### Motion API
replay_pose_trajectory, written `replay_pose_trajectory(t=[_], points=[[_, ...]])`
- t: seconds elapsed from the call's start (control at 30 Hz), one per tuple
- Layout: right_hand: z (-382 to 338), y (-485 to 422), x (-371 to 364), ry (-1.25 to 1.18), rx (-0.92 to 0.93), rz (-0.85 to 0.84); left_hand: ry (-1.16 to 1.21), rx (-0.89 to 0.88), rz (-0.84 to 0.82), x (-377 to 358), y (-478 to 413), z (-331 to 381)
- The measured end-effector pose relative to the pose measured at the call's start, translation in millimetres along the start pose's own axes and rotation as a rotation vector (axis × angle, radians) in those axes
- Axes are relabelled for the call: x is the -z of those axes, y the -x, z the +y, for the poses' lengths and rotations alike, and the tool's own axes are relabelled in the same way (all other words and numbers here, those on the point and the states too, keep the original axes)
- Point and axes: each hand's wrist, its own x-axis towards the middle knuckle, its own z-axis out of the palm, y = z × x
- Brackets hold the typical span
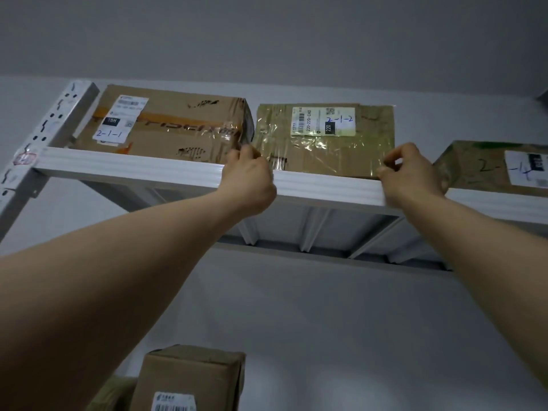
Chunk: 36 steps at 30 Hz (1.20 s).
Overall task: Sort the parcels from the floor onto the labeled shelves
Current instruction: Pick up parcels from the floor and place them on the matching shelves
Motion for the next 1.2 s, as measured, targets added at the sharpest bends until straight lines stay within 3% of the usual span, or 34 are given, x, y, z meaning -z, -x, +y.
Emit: replay_pose_trajectory(t=[0.2,0.57,0.9,1.07,1.2], points=[[1.9,7.1,-7.7,0.08,0.042,-0.012,-0.117,-0.056,-0.004,-5.0,0.7,1.2],[11.9,14.2,-7.0,0.229,0.166,-0.131,-0.097,-0.024,0.044,-18.6,4.5,0.6],[5.0,13.1,-7.0,0.409,0.163,-0.209,-0.048,-0.026,0.017,-17.7,11.4,-2.1],[1.6,26.8,-6.0,0.352,0.183,-0.176,0.011,-0.007,-0.054,-8.0,16.4,1.5],[-15.4,51.5,-6.9,0.177,0.206,-0.046,0.115,-0.044,-0.024,5.7,23.0,2.6]])
